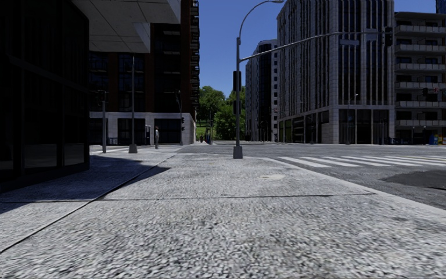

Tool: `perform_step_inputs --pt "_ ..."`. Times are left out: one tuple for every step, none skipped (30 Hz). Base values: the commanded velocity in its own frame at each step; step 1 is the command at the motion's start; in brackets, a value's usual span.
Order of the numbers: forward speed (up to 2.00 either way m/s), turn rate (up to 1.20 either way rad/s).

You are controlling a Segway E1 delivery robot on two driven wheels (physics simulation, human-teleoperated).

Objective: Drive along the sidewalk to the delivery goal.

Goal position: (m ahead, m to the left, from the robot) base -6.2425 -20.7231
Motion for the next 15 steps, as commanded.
perform_step_inputs --pt "2.0 0.0" --pt "2.0 0.0" --pt "2.0 0.0" --pt "2.0 0.0" --pt "2.0 0.0" --pt "2.0 0.0" --pt "2.0 0.0" --pt "2.0 0.0" --pt "2.0 0.0" --pt "2.0 0.0" --pt "2.0 0.0" --pt "2.0 0.0" --pt "2.0 0.0" --pt "2.0 0.0" --pt "2.0 0.0"
